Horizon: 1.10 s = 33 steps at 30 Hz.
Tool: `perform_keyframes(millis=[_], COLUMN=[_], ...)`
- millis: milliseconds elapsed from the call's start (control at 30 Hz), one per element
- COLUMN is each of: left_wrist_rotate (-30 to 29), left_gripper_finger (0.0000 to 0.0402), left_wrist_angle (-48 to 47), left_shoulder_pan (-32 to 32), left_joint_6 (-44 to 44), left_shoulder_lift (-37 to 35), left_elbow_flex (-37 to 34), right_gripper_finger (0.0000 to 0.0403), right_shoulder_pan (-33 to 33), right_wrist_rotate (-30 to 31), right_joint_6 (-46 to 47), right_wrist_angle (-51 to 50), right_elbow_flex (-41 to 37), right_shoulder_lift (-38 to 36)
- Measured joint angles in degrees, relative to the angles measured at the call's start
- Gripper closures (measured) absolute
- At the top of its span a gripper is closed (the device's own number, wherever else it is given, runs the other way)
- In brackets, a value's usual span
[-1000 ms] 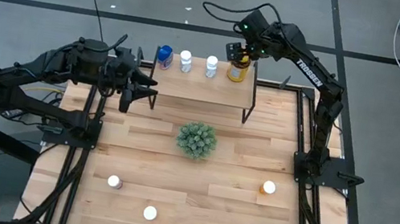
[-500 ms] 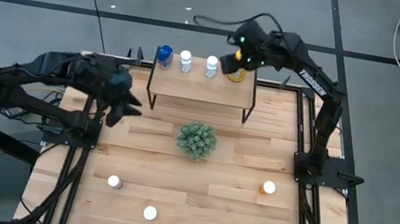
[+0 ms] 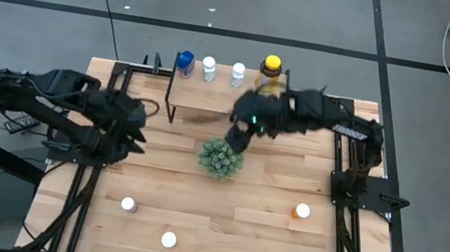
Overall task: Pick and place medicine bottles onto shelf by color
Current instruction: Put the pink medicine bottle on the shelf
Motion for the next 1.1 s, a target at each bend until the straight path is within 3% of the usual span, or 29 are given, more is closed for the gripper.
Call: perform_keyframes(millis=[200,500,633,867,1100], left_wrist_rotate=[-0.4,-0.6,1.1,10.0,6.6], left_gripper_finger=[0.0210,0.0093,0.0062,0.0066,0.0070], left_wrist_angle=[-0.3,-2.7,-2.1,7.0,8.0], left_shoulder_pan=[-9.5,-21.6,-24.5,-26.6,-28.1], left_joint_6=[-3.0,-8.9,-8.6,-10.4,-11.9], left_shoulder_lift=[6.2,19.4,22.9,22.8,22.7], left_elbow_flex=[0.0,0.0,-0.1,-11.4,-15.8], right_gripper_finger=[0.0089,0.0089,0.0089,0.0089,0.0089], right_shoulder_pan=[10.8,25.2,31.2,38.1,39.3], right_wrist_rotate=[2.2,13.0,15.8,27.2,30.1], right_joint_6=[4.9,17.5,25.6,36.9,41.5], right_wrist_angle=[-0.1,-2.1,-5.8,-7.5,-7.5], right_elbow_flex=[-0.9,-1.4,-1.4,-1.4,-1.4], right_shoulder_lift=[0.2,0.3,0.3,0.3,0.3])
